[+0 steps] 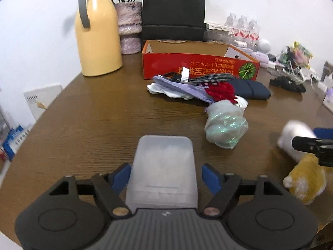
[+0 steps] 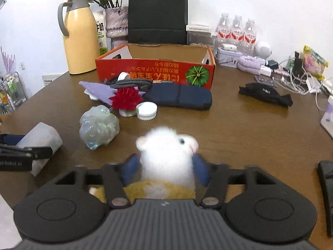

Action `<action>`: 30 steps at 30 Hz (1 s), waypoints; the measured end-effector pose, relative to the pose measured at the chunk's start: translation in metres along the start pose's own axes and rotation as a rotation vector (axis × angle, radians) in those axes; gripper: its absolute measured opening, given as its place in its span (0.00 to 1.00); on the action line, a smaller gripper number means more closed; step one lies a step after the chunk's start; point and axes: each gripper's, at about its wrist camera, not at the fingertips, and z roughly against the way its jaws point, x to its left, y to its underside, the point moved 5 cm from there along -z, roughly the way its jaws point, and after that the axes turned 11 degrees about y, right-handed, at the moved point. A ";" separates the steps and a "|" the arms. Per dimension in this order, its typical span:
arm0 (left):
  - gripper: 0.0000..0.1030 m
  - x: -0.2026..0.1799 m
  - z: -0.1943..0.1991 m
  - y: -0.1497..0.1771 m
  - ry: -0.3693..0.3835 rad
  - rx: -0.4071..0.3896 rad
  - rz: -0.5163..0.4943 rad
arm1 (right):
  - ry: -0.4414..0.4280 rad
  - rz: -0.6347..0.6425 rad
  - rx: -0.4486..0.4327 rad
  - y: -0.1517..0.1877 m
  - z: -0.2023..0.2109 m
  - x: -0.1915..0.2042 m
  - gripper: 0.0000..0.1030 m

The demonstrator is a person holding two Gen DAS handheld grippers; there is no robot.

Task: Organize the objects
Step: 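Carry the white box with the left tool while the right tool carries the plush toy to the cardboard box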

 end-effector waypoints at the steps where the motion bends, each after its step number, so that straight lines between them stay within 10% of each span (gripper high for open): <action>1: 0.74 -0.001 0.000 -0.001 -0.005 0.000 -0.010 | -0.026 -0.013 0.004 -0.001 -0.001 -0.001 0.88; 7: 0.79 0.011 -0.012 -0.007 0.054 0.012 0.032 | -0.067 -0.111 0.042 -0.005 -0.009 -0.021 0.84; 10: 0.62 0.011 -0.014 -0.008 0.066 0.015 0.020 | -0.077 -0.142 0.072 -0.001 -0.016 -0.027 0.46; 21: 0.62 0.024 0.003 -0.102 0.138 -0.169 0.009 | -0.150 -0.151 -0.112 -0.071 -0.002 -0.037 0.25; 22: 0.62 0.025 0.002 -0.122 0.134 -0.198 -0.006 | -0.154 -0.142 -0.148 -0.090 -0.003 -0.040 0.00; 28: 0.62 0.030 -0.056 -0.229 0.073 -0.272 -0.015 | -0.092 -0.091 -0.202 -0.177 -0.063 -0.054 0.02; 30: 0.62 0.036 -0.074 -0.236 0.033 -0.270 0.007 | -0.087 -0.105 -0.130 -0.181 -0.097 -0.057 0.18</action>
